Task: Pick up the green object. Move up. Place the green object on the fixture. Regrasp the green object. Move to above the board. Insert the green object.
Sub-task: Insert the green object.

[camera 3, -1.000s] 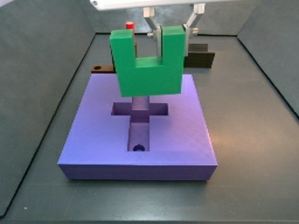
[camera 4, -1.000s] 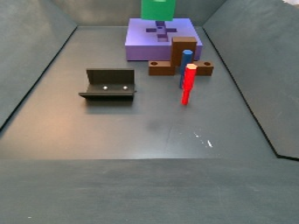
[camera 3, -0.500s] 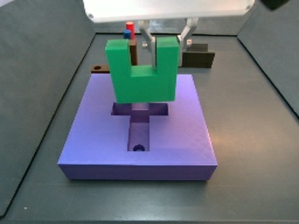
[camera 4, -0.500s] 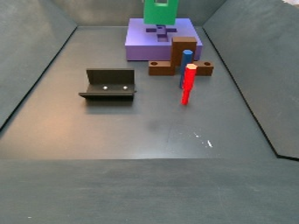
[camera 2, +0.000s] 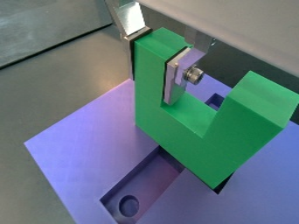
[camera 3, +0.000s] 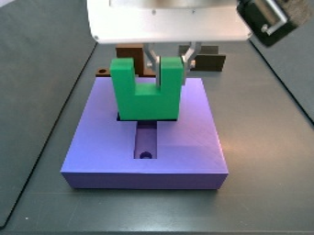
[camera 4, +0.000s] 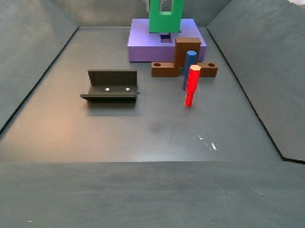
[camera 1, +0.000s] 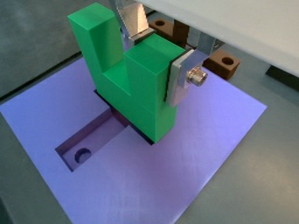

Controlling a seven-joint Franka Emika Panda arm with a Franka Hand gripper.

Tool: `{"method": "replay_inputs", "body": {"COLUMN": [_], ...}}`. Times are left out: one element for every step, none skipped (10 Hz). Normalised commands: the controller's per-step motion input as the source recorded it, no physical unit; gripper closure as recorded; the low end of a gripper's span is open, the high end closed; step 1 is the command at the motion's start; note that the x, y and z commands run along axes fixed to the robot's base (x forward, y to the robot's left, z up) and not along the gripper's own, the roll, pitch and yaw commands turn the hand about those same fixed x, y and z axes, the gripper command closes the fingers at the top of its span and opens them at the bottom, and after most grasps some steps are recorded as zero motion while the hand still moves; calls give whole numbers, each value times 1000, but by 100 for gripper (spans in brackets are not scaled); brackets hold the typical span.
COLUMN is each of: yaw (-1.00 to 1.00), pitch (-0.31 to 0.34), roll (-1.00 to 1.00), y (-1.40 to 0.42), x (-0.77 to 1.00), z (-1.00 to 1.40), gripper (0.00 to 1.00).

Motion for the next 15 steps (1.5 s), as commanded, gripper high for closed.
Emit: {"method": "replay_inputs", "body": {"yaw": [0,0,0,-17,-26,0,0,0,0,0,0,0,-11,-26,0], "pitch": [0,0,9,21,6,6,0,-3,-80,-79,-33,0,0,0,0], "roll": [0,10,91,71,26,0,13,79,103,181,236,239,276,236,0], "y": [-66,-43,-20,0,0,0,0,0,0,0,0,0,-43,-26,0], "x": [-106,-117,-169,-217,-203,-74,-26,0,0,0,0,40,49,6,0], "z": [-146,-100,-63,-51,-71,-157,-366,-674,-877,-834,-714,-594,-654,-623,0], "gripper": [100,100,100,100,100,100,100,100,100,100,100,100,100,100,100]}}
